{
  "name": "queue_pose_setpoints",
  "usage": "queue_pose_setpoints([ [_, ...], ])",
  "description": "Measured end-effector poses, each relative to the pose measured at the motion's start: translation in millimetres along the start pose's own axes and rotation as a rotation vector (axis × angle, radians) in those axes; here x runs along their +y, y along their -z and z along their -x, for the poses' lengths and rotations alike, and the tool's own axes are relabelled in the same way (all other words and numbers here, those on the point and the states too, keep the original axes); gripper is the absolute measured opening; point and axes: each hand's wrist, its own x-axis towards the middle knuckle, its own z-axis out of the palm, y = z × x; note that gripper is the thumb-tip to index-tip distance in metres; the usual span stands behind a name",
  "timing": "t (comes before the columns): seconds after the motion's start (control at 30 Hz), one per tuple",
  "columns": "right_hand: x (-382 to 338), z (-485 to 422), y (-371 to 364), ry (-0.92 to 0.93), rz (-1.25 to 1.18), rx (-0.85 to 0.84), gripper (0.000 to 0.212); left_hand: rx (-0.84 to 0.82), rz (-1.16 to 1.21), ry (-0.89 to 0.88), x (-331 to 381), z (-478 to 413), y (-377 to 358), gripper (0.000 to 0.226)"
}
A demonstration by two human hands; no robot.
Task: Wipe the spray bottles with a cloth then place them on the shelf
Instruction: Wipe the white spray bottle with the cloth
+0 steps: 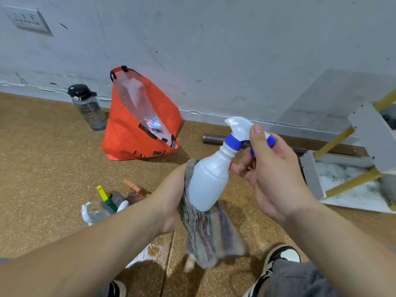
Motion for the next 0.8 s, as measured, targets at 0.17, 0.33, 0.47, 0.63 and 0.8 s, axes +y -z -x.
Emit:
queue_pose_setpoints([
  [0.17,-0.7,1.2,0.7,0.051,0.048,-0.012,0.036,0.312,-0.252,-0.079,6.5,0.0,-2.4,0.041],
  [0.33,1.8,7.1,-6.9,0.071,0.049,-0.046,0.027,0.423,-0.580,-0.493,-2.2,5.4,-3.6,0.050],
  [0.47,14.0,16.8,-13.6,0.078,0.097,-0.095,0.026,0.257,-0.827,-0.848,-6.4,19.2,-19.8,0.036],
  [0.63,6.5,13.6,-10.4,0.037,0.054,-0.124,0.045,0.079,-0.762,-0.636,15.9,12.7,-2.3,0.051],
  [0.8,5.0,6.5,-6.3,-0.010,0.034,-0.050,0.045,0.196,-0.564,-0.339,5.2,8.2,-9.1,0.052],
])
